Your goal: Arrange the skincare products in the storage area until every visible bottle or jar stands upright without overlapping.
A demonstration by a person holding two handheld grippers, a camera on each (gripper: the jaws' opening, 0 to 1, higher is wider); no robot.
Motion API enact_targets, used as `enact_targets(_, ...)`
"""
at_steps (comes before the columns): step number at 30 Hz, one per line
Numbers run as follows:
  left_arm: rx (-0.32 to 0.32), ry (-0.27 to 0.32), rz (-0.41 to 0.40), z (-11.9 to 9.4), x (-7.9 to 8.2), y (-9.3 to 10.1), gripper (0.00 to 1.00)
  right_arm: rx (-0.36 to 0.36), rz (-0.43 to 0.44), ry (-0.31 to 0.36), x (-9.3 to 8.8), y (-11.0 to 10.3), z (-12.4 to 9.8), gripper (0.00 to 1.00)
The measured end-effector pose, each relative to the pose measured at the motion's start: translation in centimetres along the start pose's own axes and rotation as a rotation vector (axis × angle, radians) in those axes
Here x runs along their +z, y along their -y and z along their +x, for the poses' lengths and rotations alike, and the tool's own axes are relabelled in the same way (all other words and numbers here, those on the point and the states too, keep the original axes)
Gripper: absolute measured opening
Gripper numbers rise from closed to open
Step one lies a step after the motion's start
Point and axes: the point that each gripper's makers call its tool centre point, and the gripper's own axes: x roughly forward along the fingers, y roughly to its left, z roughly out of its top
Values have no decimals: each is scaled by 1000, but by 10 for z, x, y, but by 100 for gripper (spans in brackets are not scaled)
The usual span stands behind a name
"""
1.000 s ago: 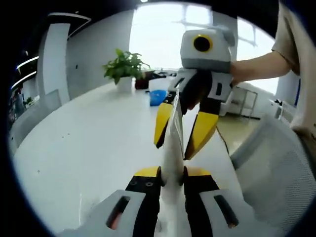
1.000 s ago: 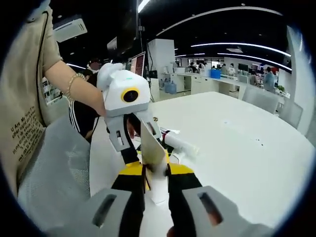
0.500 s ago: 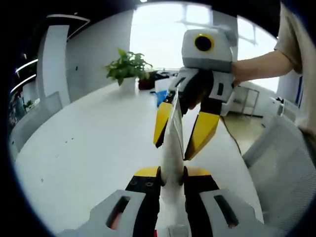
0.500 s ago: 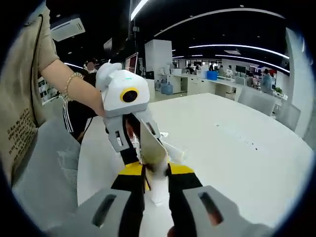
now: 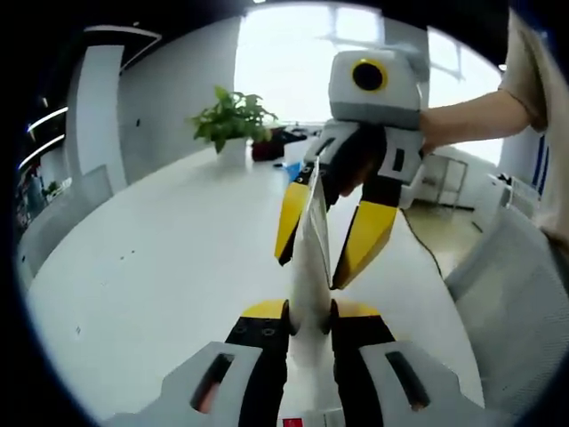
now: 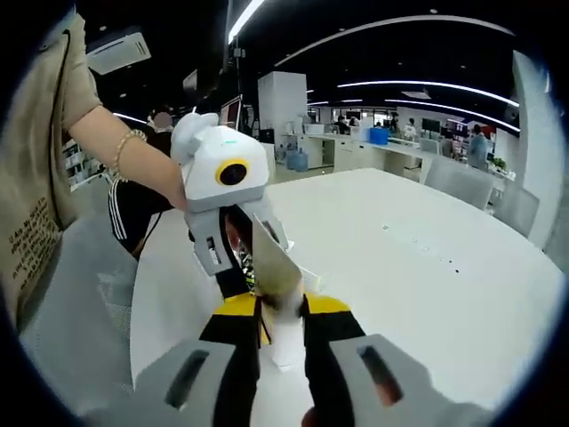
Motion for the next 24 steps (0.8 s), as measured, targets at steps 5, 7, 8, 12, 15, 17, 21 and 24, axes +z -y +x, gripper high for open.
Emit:
enact_targets(5,17,-21,-31,1,0,0,15,-10,19,7,0,0,0,19)
enact_targets(7,25,-19,-41,1,-1,-1,15,-22,28,7,0,1,1,21)
enact_targets(8,24,-19,-47,1,-1,-1,16,-31,36,9,-1,2,1,23)
enact_targets(12,35,-33,-46,-1,-4,2,21,-45,69,23,-2,2,0,30)
enact_targets(15,44,-34,-51,-4,-4,1,23,-47,76,19,-4,0,-1,33)
enact_targets(17,49,-30,-58,-7,-3,2,24,-50,77,12,-6,-2,-2,35)
enact_targets(21,63,-25,-70,-13,-3,5,28,-69,87,11,-6,-5,-7,41)
enact_targets(24,74,-15,-85,-18,-2,8,32,-88,97,13,-7,-8,-10,47)
